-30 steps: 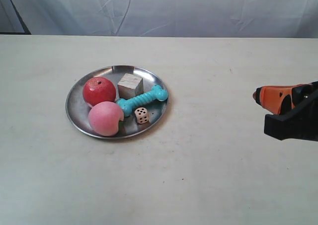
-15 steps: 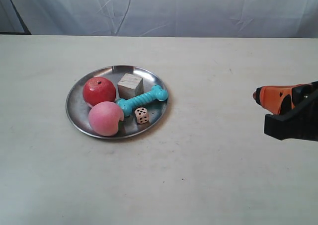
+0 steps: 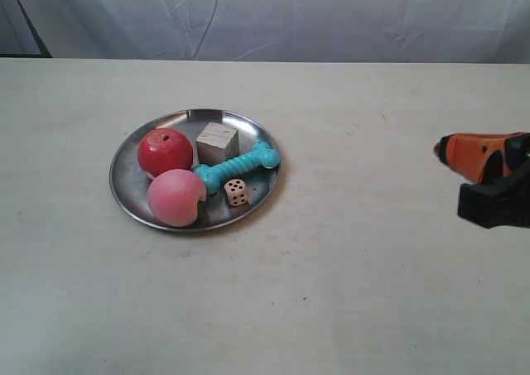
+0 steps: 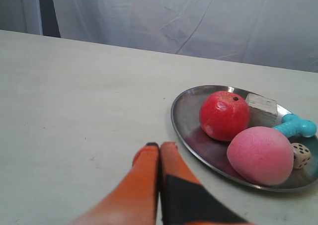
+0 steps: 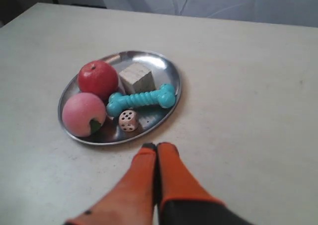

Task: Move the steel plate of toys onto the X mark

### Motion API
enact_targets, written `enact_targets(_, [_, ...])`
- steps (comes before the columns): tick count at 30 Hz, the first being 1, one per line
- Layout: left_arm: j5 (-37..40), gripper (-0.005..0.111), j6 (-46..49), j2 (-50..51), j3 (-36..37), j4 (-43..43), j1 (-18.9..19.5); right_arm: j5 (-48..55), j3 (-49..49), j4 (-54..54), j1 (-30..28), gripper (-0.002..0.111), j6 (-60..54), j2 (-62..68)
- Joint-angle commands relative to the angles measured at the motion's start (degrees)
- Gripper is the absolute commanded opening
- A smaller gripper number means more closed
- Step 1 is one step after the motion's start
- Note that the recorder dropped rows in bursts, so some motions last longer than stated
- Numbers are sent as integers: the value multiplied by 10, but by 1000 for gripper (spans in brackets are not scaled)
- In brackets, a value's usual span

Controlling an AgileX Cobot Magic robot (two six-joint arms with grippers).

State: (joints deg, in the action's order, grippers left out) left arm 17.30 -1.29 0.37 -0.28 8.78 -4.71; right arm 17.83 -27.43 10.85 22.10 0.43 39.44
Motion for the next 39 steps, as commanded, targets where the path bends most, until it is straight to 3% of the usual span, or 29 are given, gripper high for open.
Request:
enact_targets(1, [-9,0,1,-4,3,0,1,19,3,-30,-76,0,-15,-58])
enact_targets(10, [-9,0,1,-4,3,-2,1,41,87,-84,-213,0,-15,-243])
enact_targets(18, [-9,0,1,-4,3,-2,1,41,209,-86,-289,0,-15,-371])
enact_targets(25, [-9,0,1,-4,3,-2,1,43,268,-69,-301,0,-14,-394])
enact_targets(39, [-9,0,1,-4,3,-2,1,48,272,-32,-301,0,-12,-394])
